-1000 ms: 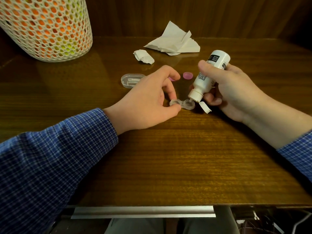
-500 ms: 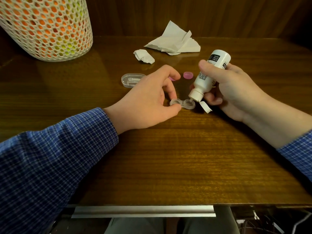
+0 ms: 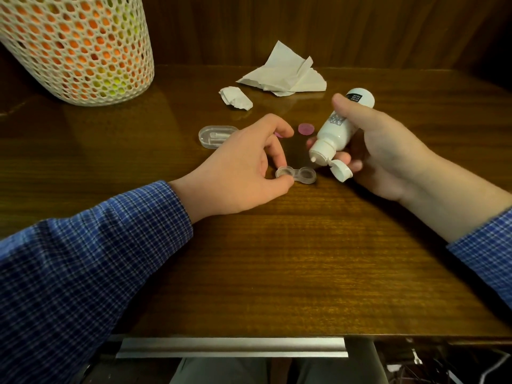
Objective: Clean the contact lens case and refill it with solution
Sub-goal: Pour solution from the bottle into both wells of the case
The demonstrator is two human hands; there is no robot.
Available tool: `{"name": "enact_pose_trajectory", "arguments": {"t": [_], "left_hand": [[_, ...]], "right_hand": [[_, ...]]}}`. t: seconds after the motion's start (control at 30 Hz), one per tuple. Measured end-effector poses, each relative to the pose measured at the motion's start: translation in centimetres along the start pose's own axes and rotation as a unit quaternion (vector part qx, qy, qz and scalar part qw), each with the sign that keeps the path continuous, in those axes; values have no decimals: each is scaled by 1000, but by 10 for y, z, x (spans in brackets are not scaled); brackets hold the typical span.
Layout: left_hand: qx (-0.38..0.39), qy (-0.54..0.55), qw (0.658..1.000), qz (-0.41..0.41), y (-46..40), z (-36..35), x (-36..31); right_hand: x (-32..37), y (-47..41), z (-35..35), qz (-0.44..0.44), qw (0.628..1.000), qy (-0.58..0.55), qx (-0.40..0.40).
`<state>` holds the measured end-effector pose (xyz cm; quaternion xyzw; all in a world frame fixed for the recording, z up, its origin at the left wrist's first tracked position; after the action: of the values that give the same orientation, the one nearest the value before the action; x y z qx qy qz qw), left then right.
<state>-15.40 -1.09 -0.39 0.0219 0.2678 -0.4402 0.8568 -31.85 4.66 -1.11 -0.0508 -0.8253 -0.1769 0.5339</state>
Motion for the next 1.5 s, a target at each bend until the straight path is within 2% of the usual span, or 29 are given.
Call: {"name": "enact_pose_trajectory", "arguments": {"t": [0.17,0.43,0.57,0.73,1.0,1.5], "left_hand": [[8,-3,1000,0,0,-1,1],[16,-1,1000,-6,0,1,-1],[21,0,1000,0,0,1,-1],[15,7,1000,1,0,-1,-1],[9,5,1000,4,-1,-2,-2],[1,-1,1000,3,-1,-2,-3]], "right_hand": [[1,5,0,-46,998,-52,11],[7,7,4,-51,984,-172,-12],[3,3,-1,-32,996,-82,1],[1,-1,-5,40,999,25,-5],[-2,-2,-5,76,996,45,-35],[-2,-1,-7,91,993,59,-37]]}}
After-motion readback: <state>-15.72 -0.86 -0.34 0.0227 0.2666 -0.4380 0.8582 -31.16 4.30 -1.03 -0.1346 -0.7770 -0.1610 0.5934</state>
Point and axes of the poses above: each hand's wrist, its own y-axis away from the middle knuckle, its own z-axis out of the back of the hand, x = y × z, the point moved 7 cm from there along -y, towards the middle knuckle, and after that the axes turned 14 degrees about -y, right-handed, at the moved point
